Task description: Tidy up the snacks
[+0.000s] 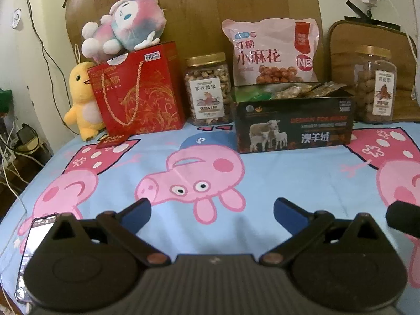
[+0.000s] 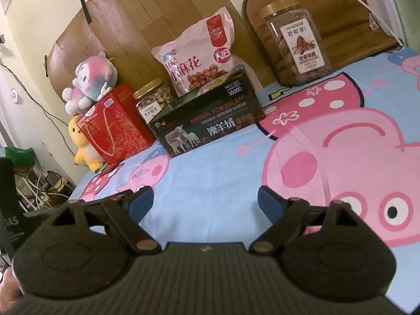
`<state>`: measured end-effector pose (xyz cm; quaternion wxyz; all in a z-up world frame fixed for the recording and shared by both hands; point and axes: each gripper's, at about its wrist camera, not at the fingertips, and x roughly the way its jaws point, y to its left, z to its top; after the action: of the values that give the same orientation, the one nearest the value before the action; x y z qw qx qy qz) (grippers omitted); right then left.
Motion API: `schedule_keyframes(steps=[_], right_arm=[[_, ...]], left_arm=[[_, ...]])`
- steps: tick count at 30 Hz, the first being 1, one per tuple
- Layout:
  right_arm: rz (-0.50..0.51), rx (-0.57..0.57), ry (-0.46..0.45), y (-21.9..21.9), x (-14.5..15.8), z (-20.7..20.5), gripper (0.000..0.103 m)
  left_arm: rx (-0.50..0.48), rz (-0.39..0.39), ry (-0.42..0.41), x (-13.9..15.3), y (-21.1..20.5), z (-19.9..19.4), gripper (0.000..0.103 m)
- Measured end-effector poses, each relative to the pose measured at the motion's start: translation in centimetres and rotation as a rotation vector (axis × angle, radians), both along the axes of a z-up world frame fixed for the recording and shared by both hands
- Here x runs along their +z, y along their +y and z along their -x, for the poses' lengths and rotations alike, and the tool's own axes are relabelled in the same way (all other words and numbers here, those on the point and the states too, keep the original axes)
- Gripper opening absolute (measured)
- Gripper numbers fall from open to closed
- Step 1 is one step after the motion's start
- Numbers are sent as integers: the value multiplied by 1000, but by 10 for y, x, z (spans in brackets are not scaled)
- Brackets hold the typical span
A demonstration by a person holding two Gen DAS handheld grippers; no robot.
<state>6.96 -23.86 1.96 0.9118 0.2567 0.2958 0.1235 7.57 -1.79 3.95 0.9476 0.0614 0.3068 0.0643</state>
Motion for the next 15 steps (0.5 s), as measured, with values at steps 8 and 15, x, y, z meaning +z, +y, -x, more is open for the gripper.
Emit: schedule_keyframes(steps=[8, 15], right_arm=[[-6, -4, 10, -3, -3, -4, 88], [-8, -7, 11, -4, -4, -5, 88]], left_arm=[[-12, -37, 9, -5, -7, -2, 103], [-19, -11, 46, -8, -7, -4, 103]])
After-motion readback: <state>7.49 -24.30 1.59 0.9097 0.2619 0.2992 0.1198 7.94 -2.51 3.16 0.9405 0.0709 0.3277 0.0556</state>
